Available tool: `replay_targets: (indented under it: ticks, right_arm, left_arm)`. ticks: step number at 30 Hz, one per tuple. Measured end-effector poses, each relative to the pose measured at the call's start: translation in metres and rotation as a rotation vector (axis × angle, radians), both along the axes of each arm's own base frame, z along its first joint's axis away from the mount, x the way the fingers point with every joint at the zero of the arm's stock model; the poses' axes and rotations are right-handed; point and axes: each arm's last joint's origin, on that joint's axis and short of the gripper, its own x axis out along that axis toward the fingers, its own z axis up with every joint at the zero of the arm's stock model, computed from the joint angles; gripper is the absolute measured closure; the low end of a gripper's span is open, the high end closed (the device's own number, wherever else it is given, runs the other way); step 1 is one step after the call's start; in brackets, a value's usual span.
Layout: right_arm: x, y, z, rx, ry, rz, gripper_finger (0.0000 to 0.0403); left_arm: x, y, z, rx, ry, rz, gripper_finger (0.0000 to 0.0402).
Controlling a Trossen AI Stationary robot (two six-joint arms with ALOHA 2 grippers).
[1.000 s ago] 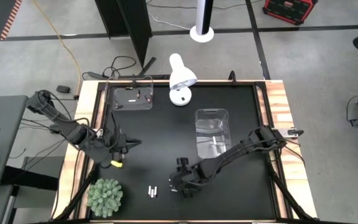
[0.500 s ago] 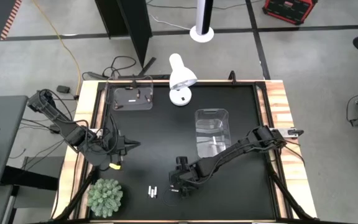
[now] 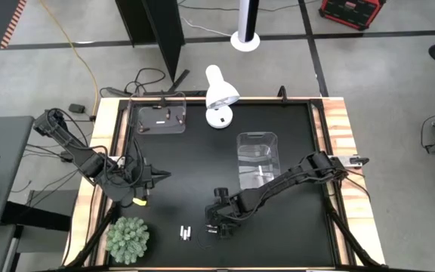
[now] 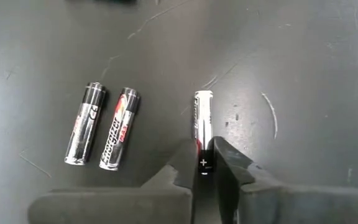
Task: Sort batteries
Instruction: Put the silver battery into the bottom transparent bin
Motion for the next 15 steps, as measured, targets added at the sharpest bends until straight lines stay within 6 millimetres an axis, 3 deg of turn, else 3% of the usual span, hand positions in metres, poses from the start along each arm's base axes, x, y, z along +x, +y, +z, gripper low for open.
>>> replay_targets:
  ticks: [7,15]
  right_arm:
    - [0.0002,0.0001,0.0007,-0.004,-0.004,0.009,0.0389]
    - [0.0034,-0.0001,0.0021,-0.019,-0.038,0.04,0.0397]
  left_arm:
    - [-0.0001,0.0,-0.0001,0.001,0.002,-0.001,0.0388]
    - [-0.0003,0.0002,-0.0006,0.003,0.006,-0.001,0.0388]
